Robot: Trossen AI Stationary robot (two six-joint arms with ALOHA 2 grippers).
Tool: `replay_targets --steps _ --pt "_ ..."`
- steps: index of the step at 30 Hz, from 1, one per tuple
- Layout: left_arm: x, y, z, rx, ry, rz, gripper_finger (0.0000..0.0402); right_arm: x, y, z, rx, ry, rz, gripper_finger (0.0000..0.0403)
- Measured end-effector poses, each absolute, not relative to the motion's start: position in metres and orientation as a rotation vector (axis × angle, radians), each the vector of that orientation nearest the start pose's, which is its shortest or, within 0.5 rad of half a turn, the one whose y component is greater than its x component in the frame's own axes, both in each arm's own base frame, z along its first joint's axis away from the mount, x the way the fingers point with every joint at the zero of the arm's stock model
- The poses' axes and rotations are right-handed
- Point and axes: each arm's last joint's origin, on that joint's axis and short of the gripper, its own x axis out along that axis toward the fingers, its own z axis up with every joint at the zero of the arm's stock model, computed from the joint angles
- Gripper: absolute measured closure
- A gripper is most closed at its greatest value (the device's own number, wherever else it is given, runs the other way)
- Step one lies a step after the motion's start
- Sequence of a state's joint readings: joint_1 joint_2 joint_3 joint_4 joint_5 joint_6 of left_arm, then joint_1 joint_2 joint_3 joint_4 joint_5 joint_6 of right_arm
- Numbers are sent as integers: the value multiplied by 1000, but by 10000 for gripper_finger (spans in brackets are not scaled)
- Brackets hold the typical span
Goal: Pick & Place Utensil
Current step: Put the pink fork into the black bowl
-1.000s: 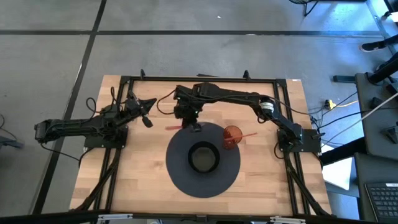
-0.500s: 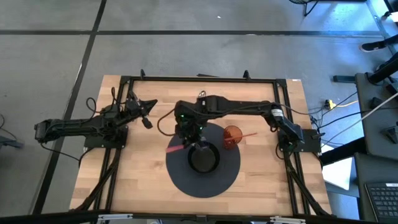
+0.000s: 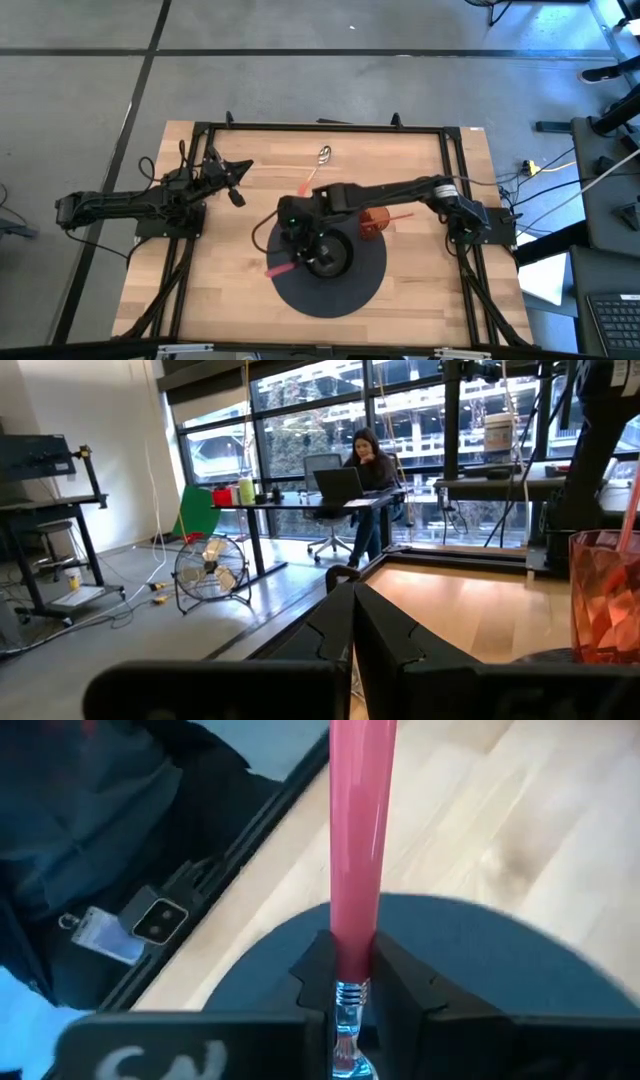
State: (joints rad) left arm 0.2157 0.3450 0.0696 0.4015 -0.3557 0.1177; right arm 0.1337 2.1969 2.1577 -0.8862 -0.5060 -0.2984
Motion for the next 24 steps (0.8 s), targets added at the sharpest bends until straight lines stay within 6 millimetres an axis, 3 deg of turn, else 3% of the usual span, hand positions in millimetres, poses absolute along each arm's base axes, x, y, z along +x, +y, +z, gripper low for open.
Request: replay_targets --steps 5,11,19,24 --pt "113 35 196 105 -93 577 397 473 72 247 -72 931 611 359" --pt "113 35 196 97 -96 575 399 461 66 251 -93 923 516 359" --pt "113 35 196 87 -98 574 398 434 59 226 -49 883 384 359" --pt "113 35 196 80 -100 574 399 420 54 221 -61 826 259 359"
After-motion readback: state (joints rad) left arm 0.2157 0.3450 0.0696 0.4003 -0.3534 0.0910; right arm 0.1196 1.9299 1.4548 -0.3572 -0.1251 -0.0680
